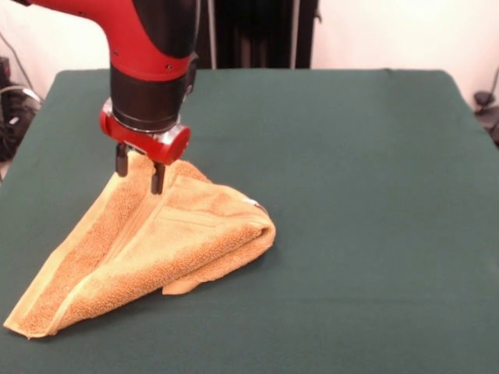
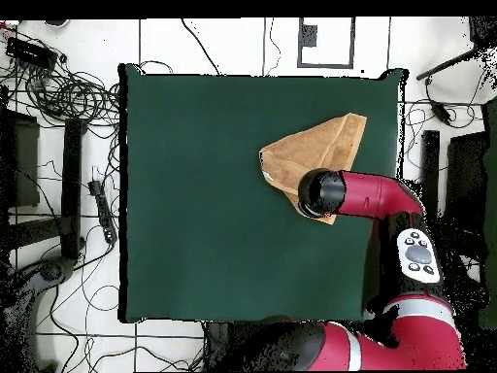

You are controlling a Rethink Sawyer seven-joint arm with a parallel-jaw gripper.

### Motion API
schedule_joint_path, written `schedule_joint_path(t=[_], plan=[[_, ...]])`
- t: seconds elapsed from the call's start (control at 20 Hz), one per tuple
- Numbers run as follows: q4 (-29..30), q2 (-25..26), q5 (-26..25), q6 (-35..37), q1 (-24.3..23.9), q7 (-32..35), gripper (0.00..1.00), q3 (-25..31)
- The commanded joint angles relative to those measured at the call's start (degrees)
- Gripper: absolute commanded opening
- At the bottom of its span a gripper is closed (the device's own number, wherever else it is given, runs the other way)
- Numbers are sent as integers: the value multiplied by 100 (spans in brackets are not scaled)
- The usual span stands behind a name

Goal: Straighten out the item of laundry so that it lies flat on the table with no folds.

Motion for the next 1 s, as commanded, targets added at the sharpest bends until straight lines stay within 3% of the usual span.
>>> schedule_joint_path(t=[0.05,1.0], plan=[[115,562,-211,326,209,236,100,-78],[-268,937,-36,950,299,80,100,-257]])
